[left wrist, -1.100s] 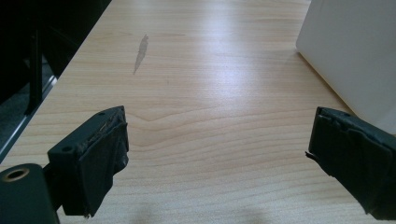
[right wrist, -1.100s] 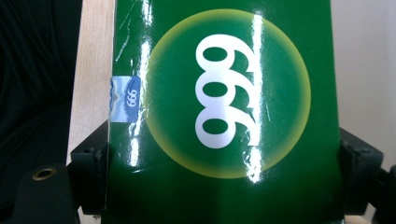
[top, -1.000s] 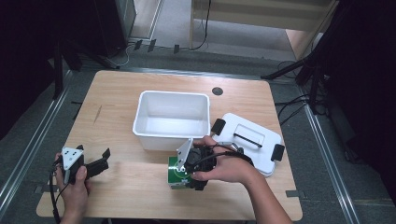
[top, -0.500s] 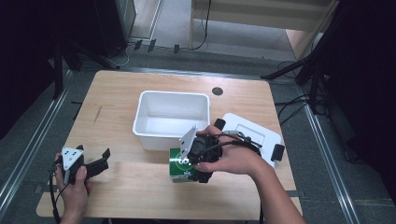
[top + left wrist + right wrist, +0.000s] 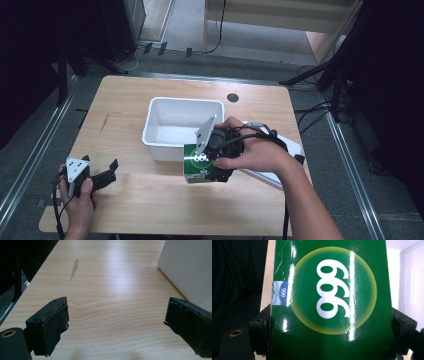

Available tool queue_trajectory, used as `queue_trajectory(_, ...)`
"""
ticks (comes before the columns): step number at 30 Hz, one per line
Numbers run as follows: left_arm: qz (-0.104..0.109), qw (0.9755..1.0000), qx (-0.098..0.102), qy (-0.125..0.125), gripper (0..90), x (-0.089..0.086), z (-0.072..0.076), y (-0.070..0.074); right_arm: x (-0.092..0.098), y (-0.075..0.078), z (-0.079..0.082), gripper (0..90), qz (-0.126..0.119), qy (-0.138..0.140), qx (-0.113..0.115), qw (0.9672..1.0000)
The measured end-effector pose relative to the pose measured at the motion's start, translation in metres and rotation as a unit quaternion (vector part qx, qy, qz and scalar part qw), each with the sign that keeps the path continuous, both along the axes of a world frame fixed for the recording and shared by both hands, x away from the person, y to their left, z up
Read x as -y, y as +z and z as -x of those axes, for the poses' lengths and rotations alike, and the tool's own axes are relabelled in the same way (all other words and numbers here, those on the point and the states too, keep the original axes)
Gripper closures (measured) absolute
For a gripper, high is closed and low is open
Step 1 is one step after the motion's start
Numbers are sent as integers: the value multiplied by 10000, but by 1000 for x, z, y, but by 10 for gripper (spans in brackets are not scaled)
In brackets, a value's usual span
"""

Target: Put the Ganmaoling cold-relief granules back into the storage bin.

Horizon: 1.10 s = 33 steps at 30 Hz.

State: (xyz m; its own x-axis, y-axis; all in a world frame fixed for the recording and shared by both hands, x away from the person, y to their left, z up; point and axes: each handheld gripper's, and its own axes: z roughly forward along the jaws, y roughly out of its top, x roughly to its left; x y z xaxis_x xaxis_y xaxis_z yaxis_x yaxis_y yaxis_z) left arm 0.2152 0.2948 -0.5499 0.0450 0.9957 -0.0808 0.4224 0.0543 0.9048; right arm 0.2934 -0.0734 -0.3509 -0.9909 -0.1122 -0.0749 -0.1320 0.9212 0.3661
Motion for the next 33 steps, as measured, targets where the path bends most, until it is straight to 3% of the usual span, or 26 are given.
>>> queue_trajectory(20, 10, 10000, 2, -4, 55, 0, 0, 0, -5, 37, -31, 161, -67, -145, 136, 9998)
queue_trajectory(33, 2, 10000, -1, -11, 55, 0, 0, 0, -4, 42, -61, 161, -92, -391, 212, 9990)
